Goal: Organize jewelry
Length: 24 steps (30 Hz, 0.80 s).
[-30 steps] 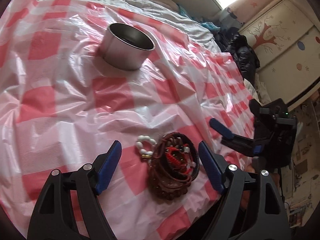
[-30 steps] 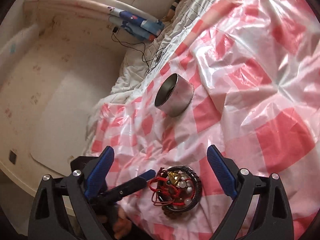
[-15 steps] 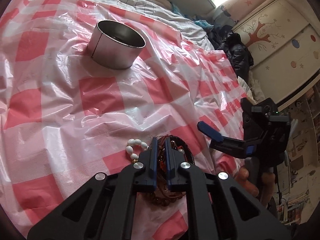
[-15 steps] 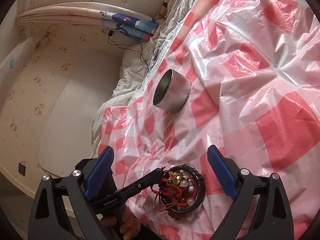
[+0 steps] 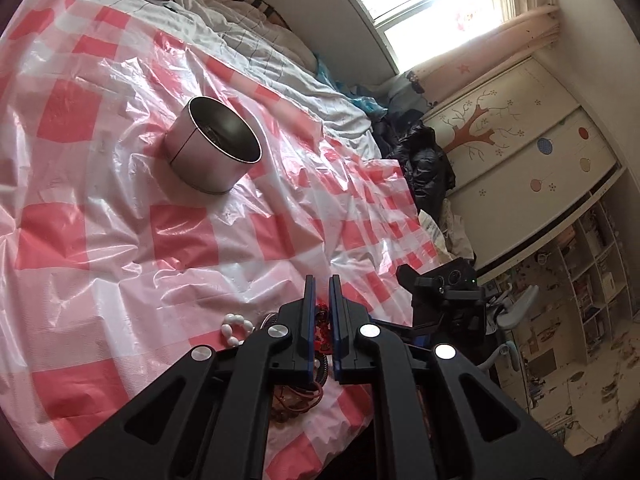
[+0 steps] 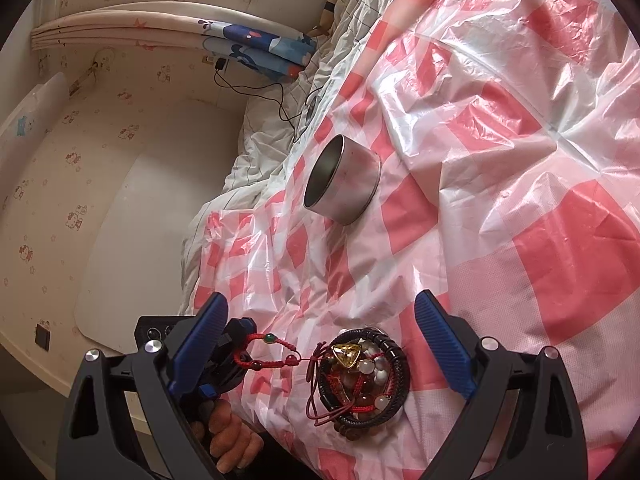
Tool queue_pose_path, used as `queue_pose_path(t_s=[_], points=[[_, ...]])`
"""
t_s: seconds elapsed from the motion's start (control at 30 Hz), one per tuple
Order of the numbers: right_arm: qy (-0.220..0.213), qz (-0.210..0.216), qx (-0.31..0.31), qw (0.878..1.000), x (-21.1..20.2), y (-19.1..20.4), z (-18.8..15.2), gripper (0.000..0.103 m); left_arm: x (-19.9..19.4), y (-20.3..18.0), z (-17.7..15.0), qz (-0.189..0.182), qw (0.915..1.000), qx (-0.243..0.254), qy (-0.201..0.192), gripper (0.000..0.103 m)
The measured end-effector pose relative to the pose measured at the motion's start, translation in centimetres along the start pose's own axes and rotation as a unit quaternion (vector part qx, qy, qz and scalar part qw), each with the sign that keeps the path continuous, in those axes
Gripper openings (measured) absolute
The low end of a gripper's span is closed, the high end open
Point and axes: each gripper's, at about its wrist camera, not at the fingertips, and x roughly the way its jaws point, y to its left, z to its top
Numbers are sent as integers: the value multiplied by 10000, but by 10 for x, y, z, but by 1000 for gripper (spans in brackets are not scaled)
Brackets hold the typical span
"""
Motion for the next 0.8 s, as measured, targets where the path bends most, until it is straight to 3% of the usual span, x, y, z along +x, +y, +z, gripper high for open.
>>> queue_pose_path(t_s=[0.13, 0.3, 0.43, 0.57, 0.8], points=[[160, -99, -378, 9991, 7, 13, -5, 91, -13, 4, 4, -104, 9994, -132, -303, 6], [593, -318, -1404, 9878, 23, 47, -24, 91, -38, 19, 12, -6, 9950, -456, -888, 6], [900, -527, -1843, 9773, 43, 59, -39, 91, -43, 27, 15, -2, 9933, -657, -953, 6], [938, -901, -2457, 9606, 56, 75, -56, 91, -41, 22, 16, 18, 9946, -537, -889, 6], [1071, -1920, -3310, 9177, 89, 79, -83, 91, -42, 22, 16, 3, 9943, -529, -927, 6]])
